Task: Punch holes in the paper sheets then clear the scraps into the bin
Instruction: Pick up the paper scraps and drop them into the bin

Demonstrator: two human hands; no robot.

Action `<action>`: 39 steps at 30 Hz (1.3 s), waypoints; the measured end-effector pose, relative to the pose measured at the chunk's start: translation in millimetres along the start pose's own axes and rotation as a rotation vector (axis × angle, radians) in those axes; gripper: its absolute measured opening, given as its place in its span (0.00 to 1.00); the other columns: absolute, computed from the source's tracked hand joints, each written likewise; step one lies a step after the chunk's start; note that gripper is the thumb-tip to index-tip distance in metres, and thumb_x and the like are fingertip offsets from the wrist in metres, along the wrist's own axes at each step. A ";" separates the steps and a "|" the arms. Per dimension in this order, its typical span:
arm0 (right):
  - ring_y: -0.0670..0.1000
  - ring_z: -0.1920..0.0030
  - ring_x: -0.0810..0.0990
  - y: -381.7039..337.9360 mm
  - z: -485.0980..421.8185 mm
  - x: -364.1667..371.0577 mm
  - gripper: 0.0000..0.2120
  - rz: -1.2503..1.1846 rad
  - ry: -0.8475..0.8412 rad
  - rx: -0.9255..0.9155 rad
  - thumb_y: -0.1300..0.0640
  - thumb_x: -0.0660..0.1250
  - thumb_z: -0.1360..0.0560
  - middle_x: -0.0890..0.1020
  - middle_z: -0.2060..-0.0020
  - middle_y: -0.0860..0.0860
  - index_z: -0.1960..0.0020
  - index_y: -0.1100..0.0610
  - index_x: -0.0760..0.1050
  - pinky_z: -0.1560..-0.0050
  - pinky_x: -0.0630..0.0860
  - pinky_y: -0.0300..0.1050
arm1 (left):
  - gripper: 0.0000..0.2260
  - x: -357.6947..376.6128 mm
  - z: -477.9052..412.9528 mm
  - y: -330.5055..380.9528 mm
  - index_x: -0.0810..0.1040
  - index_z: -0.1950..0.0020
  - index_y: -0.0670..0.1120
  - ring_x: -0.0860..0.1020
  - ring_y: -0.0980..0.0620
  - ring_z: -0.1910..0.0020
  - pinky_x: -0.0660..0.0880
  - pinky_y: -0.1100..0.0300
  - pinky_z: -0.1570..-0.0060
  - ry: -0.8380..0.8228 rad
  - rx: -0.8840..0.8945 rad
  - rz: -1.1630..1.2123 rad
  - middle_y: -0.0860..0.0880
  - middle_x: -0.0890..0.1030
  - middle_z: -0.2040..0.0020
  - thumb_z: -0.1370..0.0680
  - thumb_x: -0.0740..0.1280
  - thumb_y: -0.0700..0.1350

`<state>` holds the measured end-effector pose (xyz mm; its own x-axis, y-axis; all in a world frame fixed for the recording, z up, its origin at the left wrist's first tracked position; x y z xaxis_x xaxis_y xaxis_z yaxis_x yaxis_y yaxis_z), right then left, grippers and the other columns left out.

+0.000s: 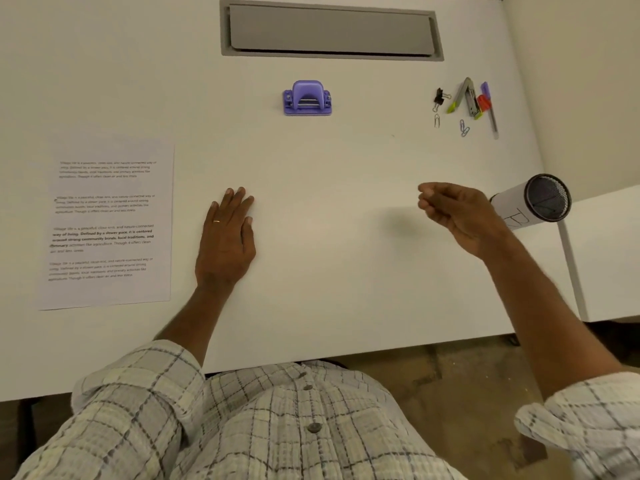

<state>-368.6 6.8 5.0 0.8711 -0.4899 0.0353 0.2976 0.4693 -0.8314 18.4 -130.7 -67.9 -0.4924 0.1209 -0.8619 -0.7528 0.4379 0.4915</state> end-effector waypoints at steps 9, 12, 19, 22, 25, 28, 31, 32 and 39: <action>0.48 0.53 0.86 -36.2 9.7 -47.4 0.07 -0.116 0.189 -0.112 0.63 0.69 0.22 0.86 0.57 0.52 0.45 0.62 0.81 0.50 0.81 0.36 | 0.20 -0.3 0.8 0.4 0.70 0.23 0.44 0.61 0.50 0.18 0.57 0.47 0.18 -0.008 0.012 0.001 0.47 0.68 0.20 0.14 0.54 0.44; 0.49 0.56 0.86 -64.7 28.1 -113.4 0.09 0.111 0.381 -0.202 0.60 0.73 0.24 0.87 0.59 0.52 0.45 0.62 0.83 0.48 0.82 0.39 | 0.20 1.2 0.9 -0.6 0.71 0.24 0.43 0.62 0.49 0.18 0.57 0.45 0.19 0.013 0.029 0.000 0.46 0.69 0.21 0.14 0.54 0.44; 0.54 0.55 0.84 -81.1 43.5 -187.2 0.06 0.698 0.556 -0.120 0.59 0.70 0.23 0.86 0.54 0.61 0.49 0.56 0.85 0.38 0.79 0.59 | 0.21 2.9 1.0 -1.8 0.71 0.24 0.43 0.61 0.48 0.18 0.55 0.47 0.18 -0.005 0.012 0.010 0.46 0.69 0.21 0.15 0.53 0.46; 0.51 0.53 0.84 -86.3 45.4 -184.6 0.08 0.776 0.555 -0.126 0.62 0.69 0.23 0.87 0.55 0.58 0.46 0.58 0.85 0.39 0.81 0.51 | 0.22 2.0 1.0 -1.0 0.70 0.23 0.43 0.61 0.48 0.18 0.54 0.46 0.18 -0.013 0.011 0.025 0.46 0.68 0.21 0.15 0.53 0.46; 0.39 0.66 0.82 -95.1 49.1 -182.9 0.06 0.854 0.639 -0.182 0.58 0.76 0.29 0.83 0.72 0.41 0.52 0.55 0.86 0.60 0.76 0.25 | 0.22 1.9 0.9 -0.5 0.70 0.23 0.43 0.60 0.48 0.18 0.54 0.46 0.18 -0.018 0.012 0.031 0.45 0.68 0.20 0.15 0.52 0.47; 0.46 0.67 0.83 -98.7 50.4 -180.4 0.08 0.871 0.708 -0.219 0.52 0.79 0.32 0.85 0.70 0.49 0.58 0.55 0.85 0.58 0.79 0.33 | 0.22 1.4 0.3 0.4 0.70 0.23 0.43 0.60 0.48 0.18 0.54 0.46 0.18 -0.021 0.006 0.032 0.45 0.68 0.20 0.16 0.52 0.46; 0.53 0.62 0.86 -95.8 45.7 -186.3 0.14 0.859 0.710 -0.214 0.46 0.74 0.28 0.86 0.66 0.55 0.59 0.58 0.85 0.48 0.83 0.49 | 0.23 1.5 0.2 0.9 0.70 0.23 0.43 0.60 0.48 0.18 0.54 0.46 0.18 -0.024 0.014 0.025 0.44 0.68 0.20 0.16 0.52 0.46; 0.55 0.60 0.87 -93.3 43.6 -188.3 0.15 0.845 0.690 -0.197 0.46 0.72 0.26 0.86 0.64 0.57 0.58 0.59 0.85 0.46 0.83 0.53 | 0.23 1.6 0.3 0.6 0.70 0.23 0.42 0.60 0.48 0.18 0.54 0.46 0.18 -0.026 0.014 0.023 0.44 0.68 0.20 0.16 0.52 0.46; 0.56 0.53 0.87 -87.2 39.7 -190.0 0.09 0.835 0.641 -0.140 0.64 0.71 0.25 0.87 0.54 0.59 0.47 0.56 0.84 0.44 0.82 0.49 | 0.22 1.3 0.8 1.2 0.70 0.23 0.42 0.60 0.48 0.18 0.54 0.46 0.18 -0.008 0.018 0.030 0.45 0.68 0.21 0.16 0.53 0.45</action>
<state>-544.6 88.1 92.8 0.3975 -0.3665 -0.8412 -0.3828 0.7669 -0.5151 17.2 -129.4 -68.5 -0.5114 0.1411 -0.8477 -0.7296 0.4499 0.5151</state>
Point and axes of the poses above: each hand's wrist, its own z-axis away from the middle knuckle, its own x-axis out of the palm, y = z × x, the point moved 7 cm from there along -z, towards the middle knuckle
